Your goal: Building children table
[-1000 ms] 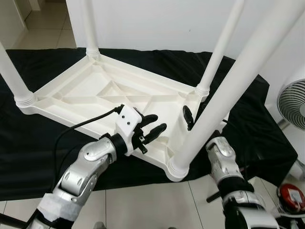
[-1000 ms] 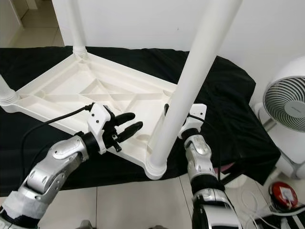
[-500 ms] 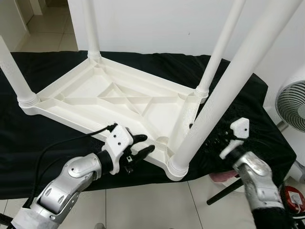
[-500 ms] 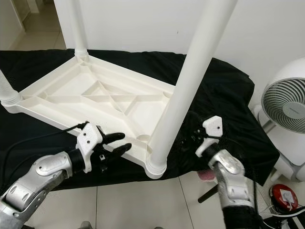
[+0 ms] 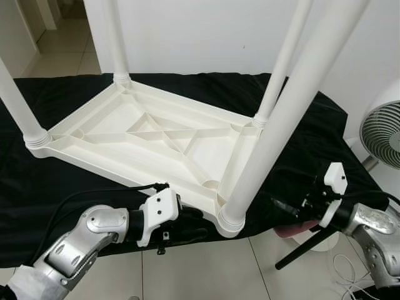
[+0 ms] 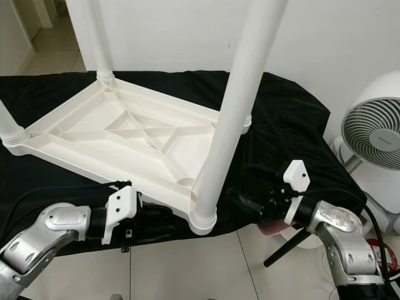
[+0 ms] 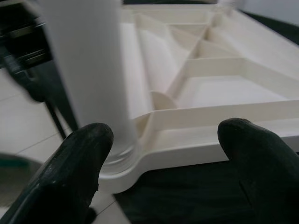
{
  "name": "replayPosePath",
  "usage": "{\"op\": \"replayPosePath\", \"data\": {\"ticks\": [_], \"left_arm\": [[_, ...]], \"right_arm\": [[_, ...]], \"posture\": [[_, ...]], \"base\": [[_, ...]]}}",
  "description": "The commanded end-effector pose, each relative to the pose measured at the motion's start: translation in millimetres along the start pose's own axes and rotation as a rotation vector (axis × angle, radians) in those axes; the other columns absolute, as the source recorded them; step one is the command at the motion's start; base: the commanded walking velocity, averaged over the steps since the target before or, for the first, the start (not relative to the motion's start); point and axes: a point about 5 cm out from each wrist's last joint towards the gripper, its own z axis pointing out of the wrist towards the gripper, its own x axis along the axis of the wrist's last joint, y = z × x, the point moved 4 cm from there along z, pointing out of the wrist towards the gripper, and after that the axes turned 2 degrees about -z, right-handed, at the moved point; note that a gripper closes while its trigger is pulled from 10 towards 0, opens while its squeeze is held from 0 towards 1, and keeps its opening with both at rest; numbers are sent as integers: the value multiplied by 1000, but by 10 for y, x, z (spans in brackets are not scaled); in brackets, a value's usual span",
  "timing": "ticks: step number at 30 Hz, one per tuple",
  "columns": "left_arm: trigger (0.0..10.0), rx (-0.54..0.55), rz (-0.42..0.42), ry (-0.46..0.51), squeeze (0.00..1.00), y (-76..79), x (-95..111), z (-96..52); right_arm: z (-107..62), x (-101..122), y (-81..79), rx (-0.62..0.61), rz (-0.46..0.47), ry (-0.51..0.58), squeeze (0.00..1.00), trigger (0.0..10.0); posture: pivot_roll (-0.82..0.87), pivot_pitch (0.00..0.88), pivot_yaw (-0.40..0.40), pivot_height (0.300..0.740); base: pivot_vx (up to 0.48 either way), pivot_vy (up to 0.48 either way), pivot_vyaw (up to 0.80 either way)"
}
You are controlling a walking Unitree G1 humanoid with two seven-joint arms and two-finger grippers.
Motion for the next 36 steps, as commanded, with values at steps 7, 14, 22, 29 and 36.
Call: {"op": "replayPosePath", "data": {"ticks": [7,14,22,29,36], "left_arm": [[10000,124,26,-31,0,-298,-92,77],[10000,190,33,-42,0,-438,-152,142],[10000,244,46,-38,0,-559,-168,195],[10000,239,57,-35,0,-550,-186,271],[10000,243,60,-33,0,-584,-201,315]], "right_arm": [[5,3,-283,229,-10,-56,0,10000],[126,-1,-298,234,0,-42,0,10000],[263,-60,-282,188,19,-25,0,10000],[538,-91,-270,51,68,42,0,10000],[692,-137,-342,14,100,73,0,10000]], "posture": [[-100,0,-21,740],[-98,0,-26,740],[-91,0,-30,740],[-75,0,-36,740],[-78,0,-37,740]], "base": [[0,0,0],[0,0,0],[0,0,0],[0,0,0],[0,0,0]]}}
